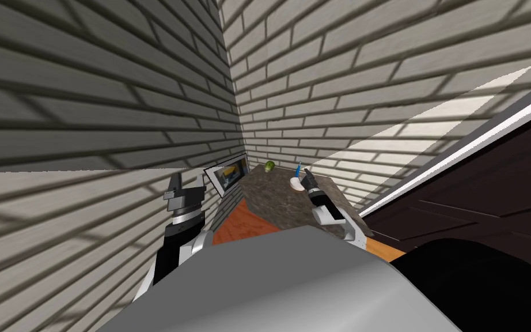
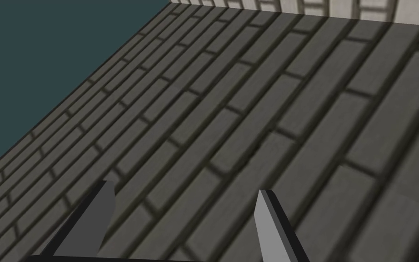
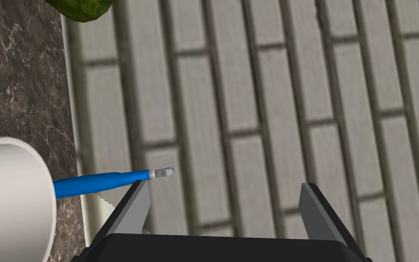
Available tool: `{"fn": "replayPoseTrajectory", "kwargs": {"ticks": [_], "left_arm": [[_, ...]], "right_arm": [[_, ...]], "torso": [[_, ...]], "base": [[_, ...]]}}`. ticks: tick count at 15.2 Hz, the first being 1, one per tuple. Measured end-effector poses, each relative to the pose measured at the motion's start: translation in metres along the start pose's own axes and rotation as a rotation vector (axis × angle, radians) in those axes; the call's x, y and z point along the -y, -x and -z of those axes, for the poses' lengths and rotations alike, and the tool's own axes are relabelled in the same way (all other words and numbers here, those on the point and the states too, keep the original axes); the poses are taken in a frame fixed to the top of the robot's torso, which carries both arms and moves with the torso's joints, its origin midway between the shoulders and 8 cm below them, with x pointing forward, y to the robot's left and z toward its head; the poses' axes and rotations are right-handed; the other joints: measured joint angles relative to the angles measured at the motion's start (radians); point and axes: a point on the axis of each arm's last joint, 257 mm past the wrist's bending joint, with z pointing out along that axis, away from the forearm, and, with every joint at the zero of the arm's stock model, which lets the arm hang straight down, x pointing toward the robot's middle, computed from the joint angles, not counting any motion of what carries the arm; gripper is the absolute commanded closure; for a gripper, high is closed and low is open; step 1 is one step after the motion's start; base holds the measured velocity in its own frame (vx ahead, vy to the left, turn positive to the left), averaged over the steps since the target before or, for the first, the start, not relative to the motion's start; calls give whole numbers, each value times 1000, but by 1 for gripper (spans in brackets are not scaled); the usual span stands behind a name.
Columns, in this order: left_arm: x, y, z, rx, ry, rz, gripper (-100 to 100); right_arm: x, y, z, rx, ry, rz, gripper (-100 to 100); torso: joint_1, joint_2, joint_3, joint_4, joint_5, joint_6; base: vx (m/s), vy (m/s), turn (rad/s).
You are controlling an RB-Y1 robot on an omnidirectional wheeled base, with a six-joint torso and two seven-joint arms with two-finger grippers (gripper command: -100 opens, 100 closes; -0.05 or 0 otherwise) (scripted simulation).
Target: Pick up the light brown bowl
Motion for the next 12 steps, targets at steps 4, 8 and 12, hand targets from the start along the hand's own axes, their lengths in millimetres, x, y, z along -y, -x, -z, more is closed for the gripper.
{"fn": "replayPoseTrajectory", "kwargs": {"ticks": [4, 8, 12], "left_arm": [[0, 0, 0, 0, 0, 0, 0], [0, 0, 0, 0, 0, 0, 0], [0, 0, 0, 0, 0, 0, 0]], "right_arm": [[18, 24, -4, 36, -73, -53, -100], [37, 46, -6, 82, -146, -116, -100], [50, 65, -7, 126, -204, -170, -100]], "torso": [[1, -1, 0, 0, 0, 0], [2, -1, -1, 0, 0, 0], [1, 0, 0, 0, 0, 0]], "base": [[29, 58, 80], [32, 59, 61], [23, 44, 48]]}}
